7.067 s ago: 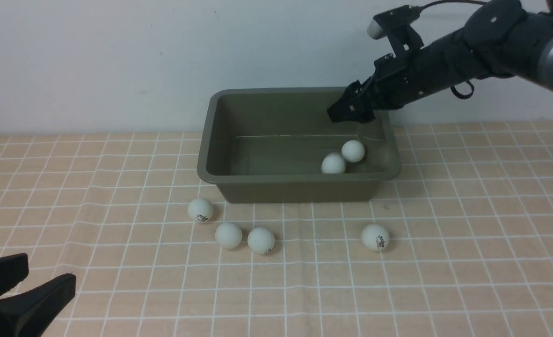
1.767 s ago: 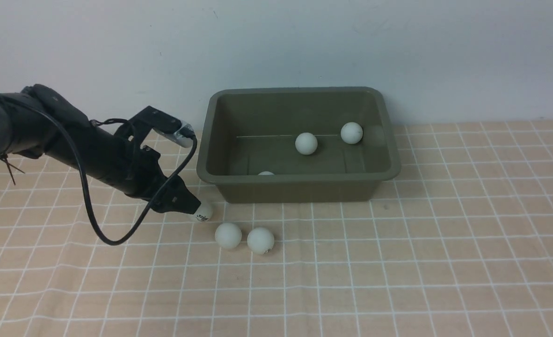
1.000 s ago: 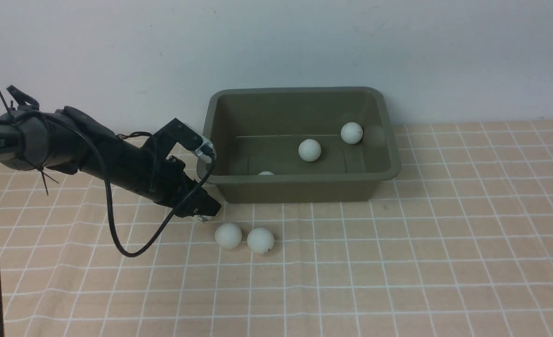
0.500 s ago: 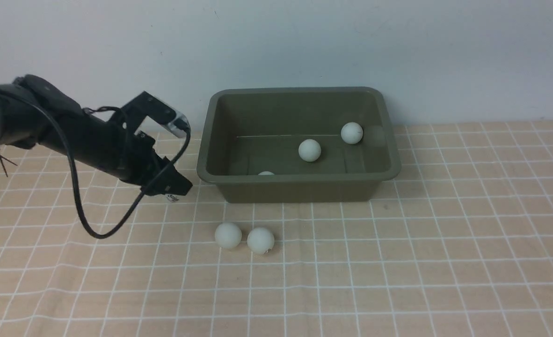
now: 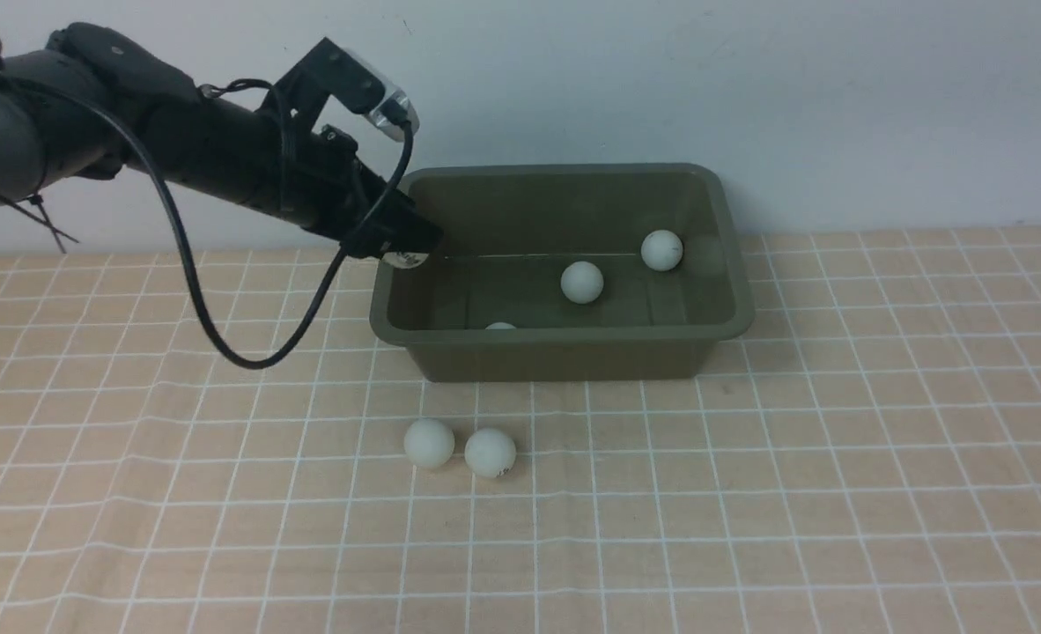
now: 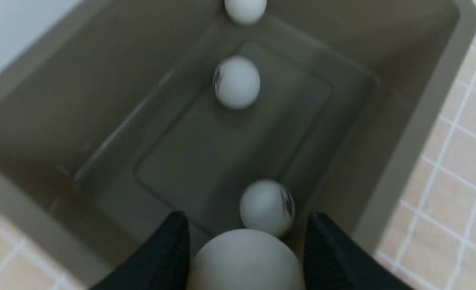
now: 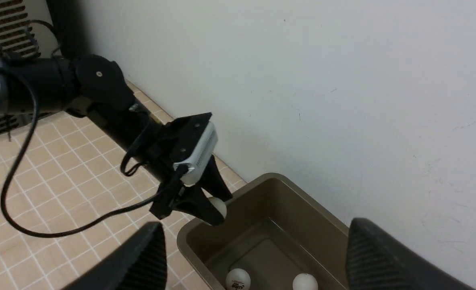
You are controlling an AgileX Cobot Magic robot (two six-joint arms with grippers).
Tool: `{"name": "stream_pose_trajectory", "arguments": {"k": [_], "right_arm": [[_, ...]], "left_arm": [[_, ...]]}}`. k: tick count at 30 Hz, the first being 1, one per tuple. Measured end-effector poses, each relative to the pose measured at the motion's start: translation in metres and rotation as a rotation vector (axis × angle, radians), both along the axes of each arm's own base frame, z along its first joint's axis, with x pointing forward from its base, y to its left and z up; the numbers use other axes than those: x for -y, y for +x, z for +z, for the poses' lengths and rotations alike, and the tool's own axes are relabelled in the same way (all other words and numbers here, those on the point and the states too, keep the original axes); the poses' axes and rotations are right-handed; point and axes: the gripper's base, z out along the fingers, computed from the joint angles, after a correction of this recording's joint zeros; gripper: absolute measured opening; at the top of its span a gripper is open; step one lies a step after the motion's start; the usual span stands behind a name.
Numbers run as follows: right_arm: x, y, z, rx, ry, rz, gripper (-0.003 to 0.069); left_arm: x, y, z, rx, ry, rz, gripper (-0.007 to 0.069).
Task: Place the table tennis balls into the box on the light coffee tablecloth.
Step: 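Drop the ball into the bin, then reach for and grasp a ping pong ball on the table beside the basket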
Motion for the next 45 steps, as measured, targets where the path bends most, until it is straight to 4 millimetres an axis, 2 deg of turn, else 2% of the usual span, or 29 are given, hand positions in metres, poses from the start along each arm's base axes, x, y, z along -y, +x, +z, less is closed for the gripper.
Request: {"name": "stream_pose_trajectory", "arguments": {"k": [3,5,6,8,11,14,17,21,22,23,29,32,36,38,39,42,45], "right_arm": [[0.0,0.0,0.0,0.0,0.0,0.0,0.0539],[0.0,0.0,0.0,0.0,0.0,0.0,0.0533],[0.0,0.0,0.0,0.0,0.0,0.0,0.0528],[0.0,0.0,0.0,0.0,0.0,0.0,0.0519],[0.0,0.0,0.0,0.0,0.0,0.0,0.0514],[0.0,0.0,0.0,0.0,0.0,0.0,0.0512],[0.0,0.0,0.0,0.002,-0.003,0.002,0.0512],[0.0,0.0,0.0,0.01,-0.014,0.004,0.0512],[0.0,0.0,0.0,0.01,-0.014,0.004,0.0512],[0.0,0.0,0.0,0.012,-0.017,0.004,0.0511],[0.0,0.0,0.0,0.015,-0.022,0.005,0.051],[0.0,0.0,-0.001,0.009,-0.025,0.007,0.051],[0.0,-0.001,-0.003,-0.008,-0.038,0.016,0.051],[0.0,-0.002,-0.003,-0.012,-0.043,0.02,0.051],[0.0,-0.002,-0.003,-0.013,-0.044,0.02,0.051],[0.0,-0.002,-0.004,-0.021,-0.05,0.024,0.051],[0.0,-0.003,-0.005,-0.031,-0.057,0.029,0.051]], "left_arm": [[0.01,0.012,-0.007,0.008,0.003,-0.029,0.0317],[0.015,0.016,-0.009,-0.004,-0.005,-0.048,0.0388],[0.016,0.018,-0.006,-0.019,-0.01,-0.052,0.0442],[0.014,0.018,0.001,-0.039,0.011,-0.044,0.0493],[0.005,0.015,0.014,-0.064,0.076,-0.019,0.0511],[-0.017,0.005,0.029,-0.151,0.173,0.049,0.0506],[-0.031,-0.011,0.05,-0.207,0.21,0.074,0.0477],[-0.034,-0.031,0.085,-0.16,0.218,0.08,0.0422],[-0.034,-0.032,0.086,-0.156,0.218,0.08,0.0422],[-0.034,-0.039,0.1,-0.13,0.212,0.084,0.0402],[-0.034,-0.064,0.13,-0.102,0.177,0.137,0.0392],[-0.035,-0.078,0.13,-0.145,0.163,0.172,0.0392],[-0.036,-0.103,0.116,-0.238,0.16,0.194,0.0392],[-0.036,-0.118,0.102,-0.299,0.16,0.191,0.0392],[-0.036,-0.119,0.1,-0.305,0.16,0.19,0.0392],[-0.035,-0.137,0.068,-0.403,0.158,0.173,0.0392],[-0.026,-0.135,0.04,-0.378,0.158,0.181,0.0392]]}}
